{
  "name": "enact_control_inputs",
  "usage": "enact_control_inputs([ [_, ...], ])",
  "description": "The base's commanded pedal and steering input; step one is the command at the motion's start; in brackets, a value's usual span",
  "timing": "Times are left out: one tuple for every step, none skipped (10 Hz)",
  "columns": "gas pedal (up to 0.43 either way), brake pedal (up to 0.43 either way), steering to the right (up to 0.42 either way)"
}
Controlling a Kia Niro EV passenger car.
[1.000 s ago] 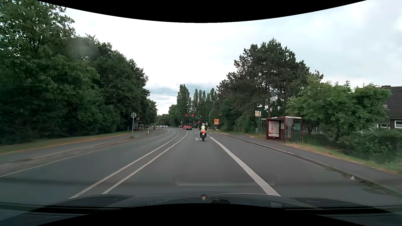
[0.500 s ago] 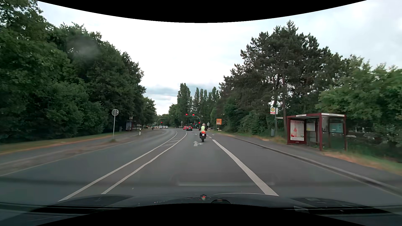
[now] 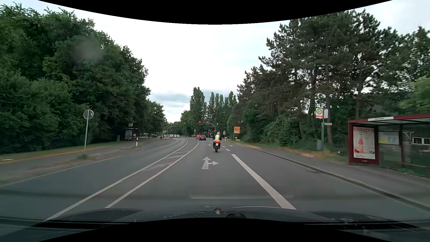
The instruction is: Follow the waypoints while adhering to traffic rules and regulations
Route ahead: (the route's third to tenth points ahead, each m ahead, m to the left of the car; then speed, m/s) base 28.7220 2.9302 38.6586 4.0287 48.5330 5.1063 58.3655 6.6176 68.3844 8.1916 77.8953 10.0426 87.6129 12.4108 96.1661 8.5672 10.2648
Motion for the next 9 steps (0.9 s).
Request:
enact_control_inputs([
  [0.098,0.000,-0.002],
  [0.098,0.000,-0.001],
  [0.098,0.000,0.000],
  [0.098,0.000,0.003],
  [0.098,0.000,0.004],
  [0.098,0.000,0.004],
  [0.098,0.000,0.006],
  [0.098,0.000,0.008],
  [0.098,0.000,0.010],
])
